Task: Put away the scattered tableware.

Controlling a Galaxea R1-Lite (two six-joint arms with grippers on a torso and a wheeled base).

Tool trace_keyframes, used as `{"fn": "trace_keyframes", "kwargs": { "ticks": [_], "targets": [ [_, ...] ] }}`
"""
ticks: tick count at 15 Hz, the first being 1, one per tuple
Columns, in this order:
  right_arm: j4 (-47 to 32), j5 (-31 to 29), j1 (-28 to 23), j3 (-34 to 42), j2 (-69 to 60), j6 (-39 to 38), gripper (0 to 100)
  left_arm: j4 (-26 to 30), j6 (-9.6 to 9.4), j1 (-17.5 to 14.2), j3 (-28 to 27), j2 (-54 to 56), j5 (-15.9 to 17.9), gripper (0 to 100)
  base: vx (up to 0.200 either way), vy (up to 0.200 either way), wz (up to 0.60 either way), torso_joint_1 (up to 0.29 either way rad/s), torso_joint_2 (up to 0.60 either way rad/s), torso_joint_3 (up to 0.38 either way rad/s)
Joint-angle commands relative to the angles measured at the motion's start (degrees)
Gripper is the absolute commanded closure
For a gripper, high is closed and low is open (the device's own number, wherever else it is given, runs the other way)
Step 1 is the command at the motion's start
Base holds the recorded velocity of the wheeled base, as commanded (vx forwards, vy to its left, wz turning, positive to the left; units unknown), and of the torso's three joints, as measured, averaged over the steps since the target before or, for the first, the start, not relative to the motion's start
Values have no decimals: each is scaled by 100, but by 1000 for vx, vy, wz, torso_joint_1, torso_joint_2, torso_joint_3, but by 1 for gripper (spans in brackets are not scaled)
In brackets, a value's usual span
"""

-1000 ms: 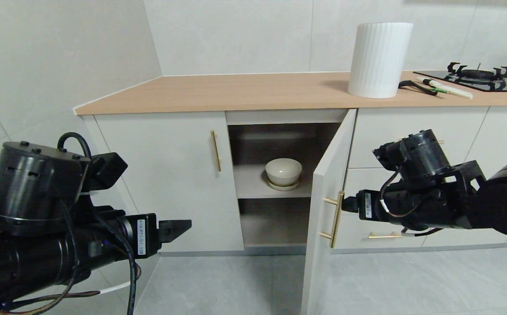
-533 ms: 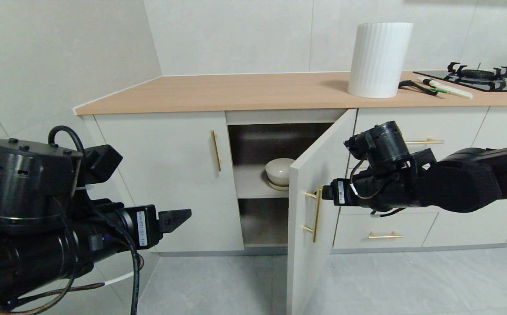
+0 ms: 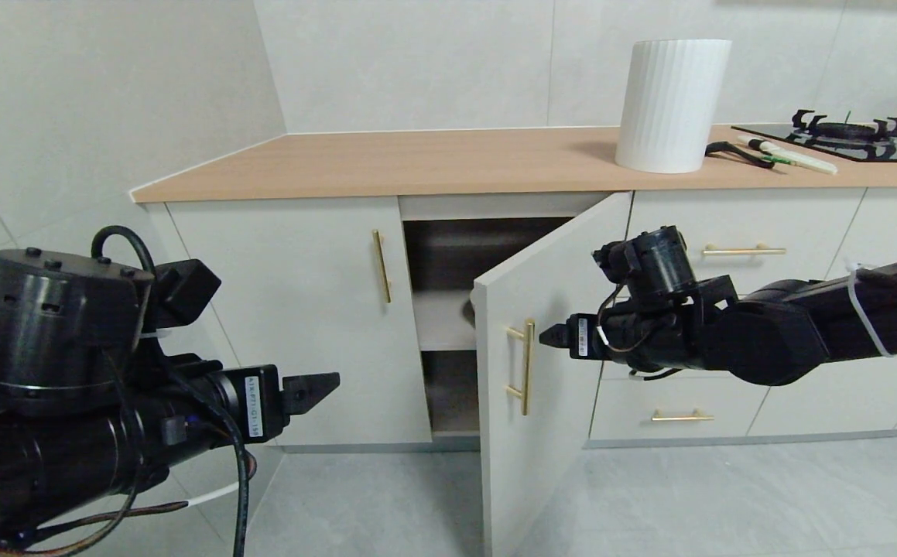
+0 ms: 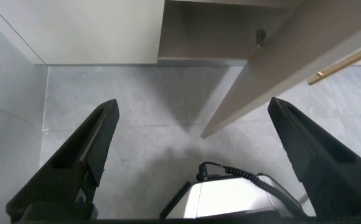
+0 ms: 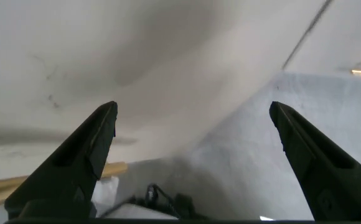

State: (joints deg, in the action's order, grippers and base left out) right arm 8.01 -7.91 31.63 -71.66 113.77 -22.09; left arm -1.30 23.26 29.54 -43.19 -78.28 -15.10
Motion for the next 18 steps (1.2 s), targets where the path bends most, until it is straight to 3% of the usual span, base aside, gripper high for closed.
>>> {"fn": "trace_keyframes", "kwargs": {
  "ticks": [1, 7, 11, 18],
  "targets": [
    [96, -9, 1, 11, 119, -23, 0, 7, 3, -9, -5, -12, -1, 0, 0, 0, 0, 0, 0, 0],
    [517, -35, 9, -24, 312, -349, 0, -10, 21, -9, -23, -47, -10, 0, 200, 0, 0, -1, 2, 0],
    [544, -26, 36, -41, 321, -445, 0, -10, 12, -9, -5, -65, -10, 0, 0, 0, 0, 0, 0, 0],
    [553, -272, 212, -1210, 1182, -1957, 0, -10, 12, -9, -14, -65, -10, 0, 0, 0, 0, 0, 0, 0]
  ]
}}
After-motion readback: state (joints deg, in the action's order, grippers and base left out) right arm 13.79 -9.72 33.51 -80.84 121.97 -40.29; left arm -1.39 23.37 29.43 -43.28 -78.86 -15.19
